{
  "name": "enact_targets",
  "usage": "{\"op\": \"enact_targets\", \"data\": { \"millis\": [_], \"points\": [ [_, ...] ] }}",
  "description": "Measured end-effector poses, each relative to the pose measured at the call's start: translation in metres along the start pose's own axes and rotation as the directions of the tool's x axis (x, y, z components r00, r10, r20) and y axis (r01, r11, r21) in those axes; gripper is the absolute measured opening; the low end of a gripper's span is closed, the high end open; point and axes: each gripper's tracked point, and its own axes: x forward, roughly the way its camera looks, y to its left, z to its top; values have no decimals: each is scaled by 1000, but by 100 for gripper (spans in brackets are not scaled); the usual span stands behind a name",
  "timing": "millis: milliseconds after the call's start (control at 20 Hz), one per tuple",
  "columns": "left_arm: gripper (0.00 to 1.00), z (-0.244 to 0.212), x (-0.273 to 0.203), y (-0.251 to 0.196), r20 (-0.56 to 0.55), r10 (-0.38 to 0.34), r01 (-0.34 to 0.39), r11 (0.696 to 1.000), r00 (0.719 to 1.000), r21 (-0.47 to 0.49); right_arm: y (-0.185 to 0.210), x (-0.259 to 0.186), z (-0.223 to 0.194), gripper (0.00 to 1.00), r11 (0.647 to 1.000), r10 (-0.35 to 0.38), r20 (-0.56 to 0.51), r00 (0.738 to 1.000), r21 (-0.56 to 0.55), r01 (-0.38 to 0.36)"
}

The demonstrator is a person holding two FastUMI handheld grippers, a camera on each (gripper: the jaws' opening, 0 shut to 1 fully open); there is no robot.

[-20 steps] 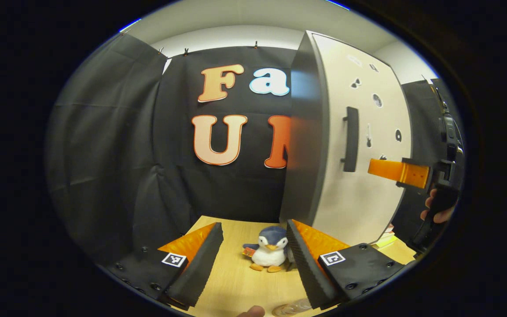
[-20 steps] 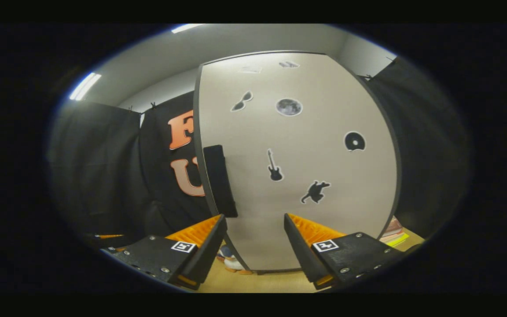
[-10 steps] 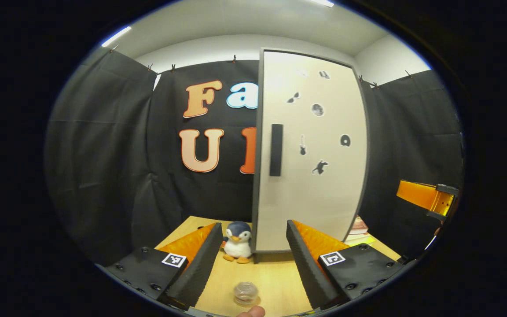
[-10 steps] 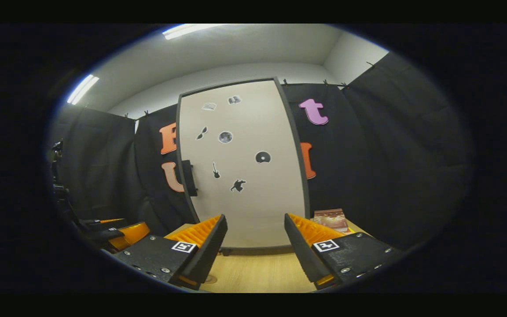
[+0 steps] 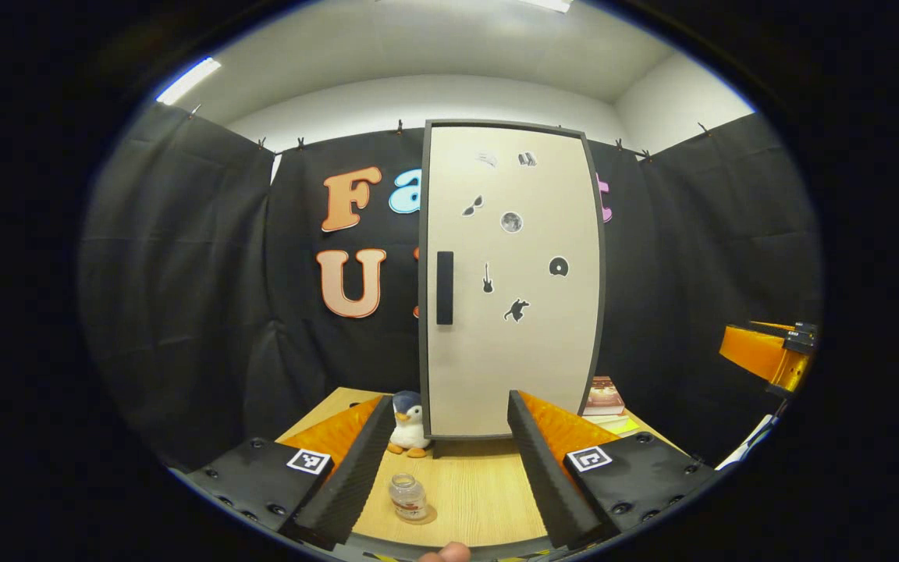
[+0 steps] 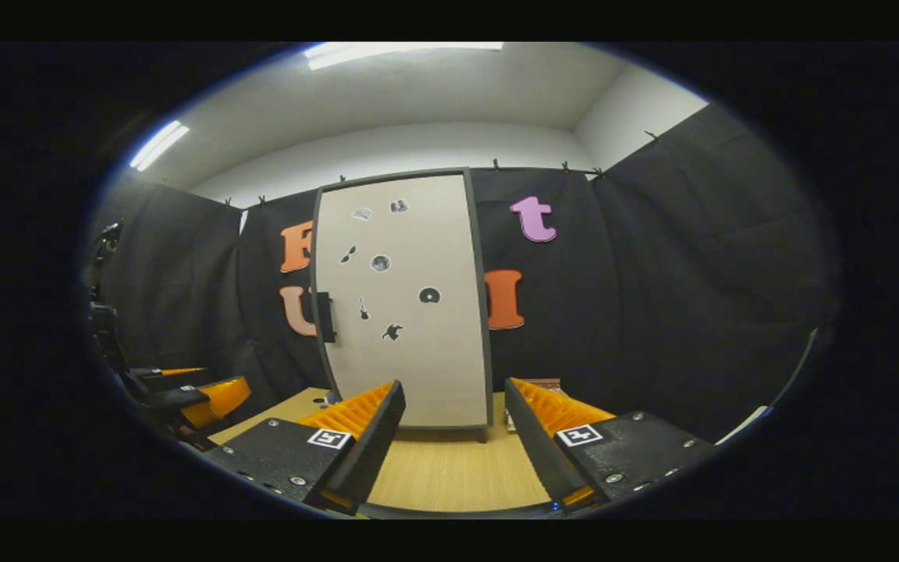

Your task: Open the cabinet door with the right hand, grasp the bottle in the cabinet with the left hand and place it on the coaster, then close the cabinet door with the right hand.

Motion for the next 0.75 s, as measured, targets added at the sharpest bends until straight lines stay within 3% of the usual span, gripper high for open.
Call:
{"op": "enact_targets", "data": {
  "millis": [250, 300, 350, 750],
  "points": [
    [94, 6, -14, 22, 12, 32, -32, 999, 999, 4, 22, 1, -6, 81, 1000, 11, -18, 1000, -3, -11],
    [94, 6, -14, 26, 12, 34, -34, 999, 999, 0, 26, 1, -9, 84, 1000, 14, -28, 1000, -4, -14],
    [93, 3, -13, 29, 3, 35, -35, 999, 999, -2, 29, 1, -9, 81, 1000, 8, -23, 1000, -14, -8],
    [94, -1, -8, 39, -10, 17, -17, 1000, 1000, -2, 45, 3, -13, 81, 1000, -1, -27, 1000, -15, 1]
  ]
}}
